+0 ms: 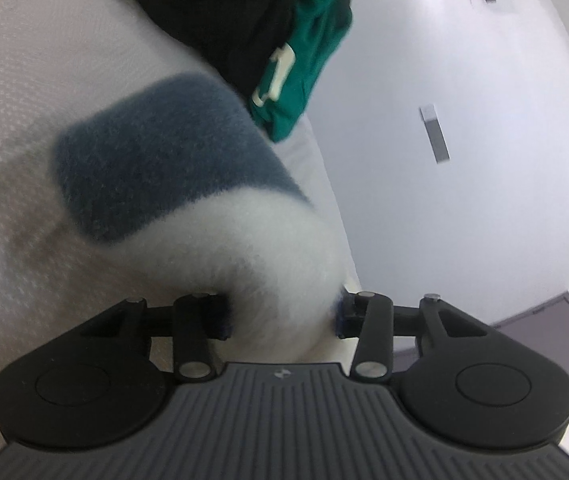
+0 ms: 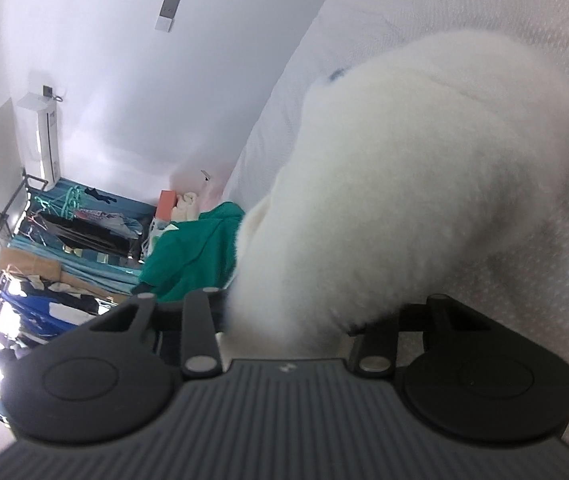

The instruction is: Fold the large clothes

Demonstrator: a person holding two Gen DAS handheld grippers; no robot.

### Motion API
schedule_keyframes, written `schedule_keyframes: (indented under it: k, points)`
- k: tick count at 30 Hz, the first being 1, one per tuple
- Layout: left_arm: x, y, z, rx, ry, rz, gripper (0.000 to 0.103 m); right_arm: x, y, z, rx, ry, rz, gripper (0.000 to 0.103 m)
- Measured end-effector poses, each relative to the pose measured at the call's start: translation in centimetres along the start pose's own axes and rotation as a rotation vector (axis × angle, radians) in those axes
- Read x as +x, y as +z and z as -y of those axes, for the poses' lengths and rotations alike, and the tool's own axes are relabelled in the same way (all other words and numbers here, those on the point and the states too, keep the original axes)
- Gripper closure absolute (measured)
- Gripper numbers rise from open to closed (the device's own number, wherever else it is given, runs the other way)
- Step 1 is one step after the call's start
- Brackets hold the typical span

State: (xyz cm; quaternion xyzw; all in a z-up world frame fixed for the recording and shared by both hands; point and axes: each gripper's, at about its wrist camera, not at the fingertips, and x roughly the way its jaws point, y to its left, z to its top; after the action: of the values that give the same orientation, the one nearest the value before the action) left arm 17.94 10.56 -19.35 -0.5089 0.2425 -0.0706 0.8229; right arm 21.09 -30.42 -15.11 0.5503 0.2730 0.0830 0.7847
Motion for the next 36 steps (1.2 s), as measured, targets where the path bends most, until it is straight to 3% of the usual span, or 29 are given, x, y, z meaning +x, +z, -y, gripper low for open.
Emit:
schedule_keyframes:
  k: [6, 9, 11, 15, 22, 23, 24, 25, 27, 28, 32, 36]
  points:
    - [1.1, -0.1, 4.7, 0.048, -0.016, -0.034, 0.055, -3.0, 2.7, -1.7, -0.019, 0.051, 0.043, 0.065]
    - [1.6, -0.5, 7.6, 0.111, -0.022, -0.035, 0.065, -4.2, 4.7, -3.1, -0.074, 0.085, 0.074, 0.077]
    - [2.5, -0.9, 8.7, 0.135, 0.013, -0.029, 0.068, -4.6, 5.9, -3.3, -0.078, 0.088, 0.076, 0.080]
    - [3.2, -1.3, 6.5, 0.062, 0.074, -0.053, 0.072, -4.2, 5.9, -2.0, -0.047, 0.046, 0.000, 0.081]
    - [1.7, -2.3, 3.5, 0.051, 0.036, -0.102, 0.068, -5.3, 2.8, 1.7, 0.092, -0.014, -0.043, 0.078]
    - [1.6, -2.4, 3.0, 0.031, 0.038, -0.113, 0.064, -5.4, 2.5, 2.3, 0.130, -0.025, -0.046, 0.075]
    - [1.7, -2.5, 2.4, 0.009, 0.041, -0.124, 0.052, -5.5, 2.2, 2.9, 0.164, -0.026, -0.051, 0.064]
    - [1.7, -2.6, 2.0, -0.018, 0.034, -0.134, 0.040, -5.5, 2.1, 3.4, 0.188, -0.025, -0.056, 0.046]
    - [2.0, -2.9, 1.4, -0.052, 0.009, -0.147, 0.025, -5.5, 1.8, 3.7, 0.228, -0.021, -0.046, 0.020]
    - [2.1, -3.0, 1.2, -0.061, 0.008, -0.153, 0.020, -5.5, 1.8, 3.7, 0.231, -0.023, -0.037, 0.017]
    - [3.6, -3.3, 0.4, -0.083, 0.033, -0.163, 0.016, -3.9, 1.7, 3.4, 0.218, -0.089, -0.031, 0.017]
    - [4.8, -3.3, -1.4, -0.196, 0.019, -0.147, 0.015, -1.8, 1.9, 3.9, 0.238, -0.164, -0.024, 0.017]
